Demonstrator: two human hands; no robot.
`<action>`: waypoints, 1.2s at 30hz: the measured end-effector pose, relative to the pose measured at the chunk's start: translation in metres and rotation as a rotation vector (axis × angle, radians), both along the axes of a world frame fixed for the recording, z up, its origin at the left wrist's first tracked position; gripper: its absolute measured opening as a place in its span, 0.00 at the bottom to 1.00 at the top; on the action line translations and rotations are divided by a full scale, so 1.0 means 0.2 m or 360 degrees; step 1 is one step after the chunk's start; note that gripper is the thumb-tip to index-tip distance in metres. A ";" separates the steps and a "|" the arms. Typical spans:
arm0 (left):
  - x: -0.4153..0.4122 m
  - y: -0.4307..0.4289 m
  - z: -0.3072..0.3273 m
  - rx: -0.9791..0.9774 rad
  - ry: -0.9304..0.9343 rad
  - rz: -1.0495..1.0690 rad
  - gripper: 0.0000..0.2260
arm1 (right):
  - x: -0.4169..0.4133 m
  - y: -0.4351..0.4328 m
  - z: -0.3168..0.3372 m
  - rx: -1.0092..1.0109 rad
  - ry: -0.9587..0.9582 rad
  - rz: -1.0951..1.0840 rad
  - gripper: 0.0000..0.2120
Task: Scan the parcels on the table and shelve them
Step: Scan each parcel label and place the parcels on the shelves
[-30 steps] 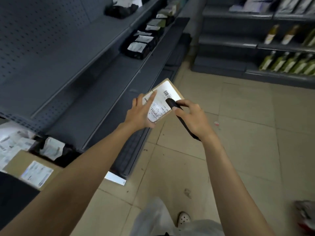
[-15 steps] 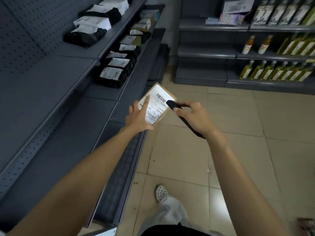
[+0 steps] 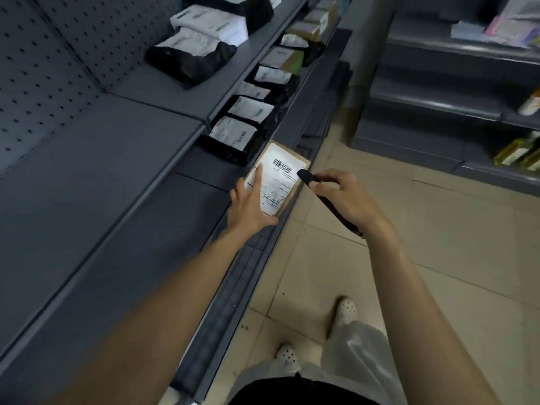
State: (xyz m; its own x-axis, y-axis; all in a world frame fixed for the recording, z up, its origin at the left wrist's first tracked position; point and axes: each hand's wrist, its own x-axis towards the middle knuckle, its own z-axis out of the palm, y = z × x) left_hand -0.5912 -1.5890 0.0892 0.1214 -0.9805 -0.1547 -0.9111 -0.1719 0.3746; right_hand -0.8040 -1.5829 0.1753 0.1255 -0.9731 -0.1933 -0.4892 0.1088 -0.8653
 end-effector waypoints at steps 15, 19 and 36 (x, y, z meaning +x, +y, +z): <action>0.26 -0.32 -0.25 0.0179 0.0300 0.1448 0.57 | 0.59 -1.19 -0.36 0.0420 0.0064 0.1205 0.17; 0.18 -0.45 -0.32 0.0033 0.0435 0.1719 0.51 | 0.66 -1.36 -0.39 0.0400 0.0156 0.1457 0.16; 0.12 -0.96 -0.44 -0.0503 0.0843 0.1961 0.42 | 0.72 -1.75 -0.47 0.0316 0.0346 0.1548 0.16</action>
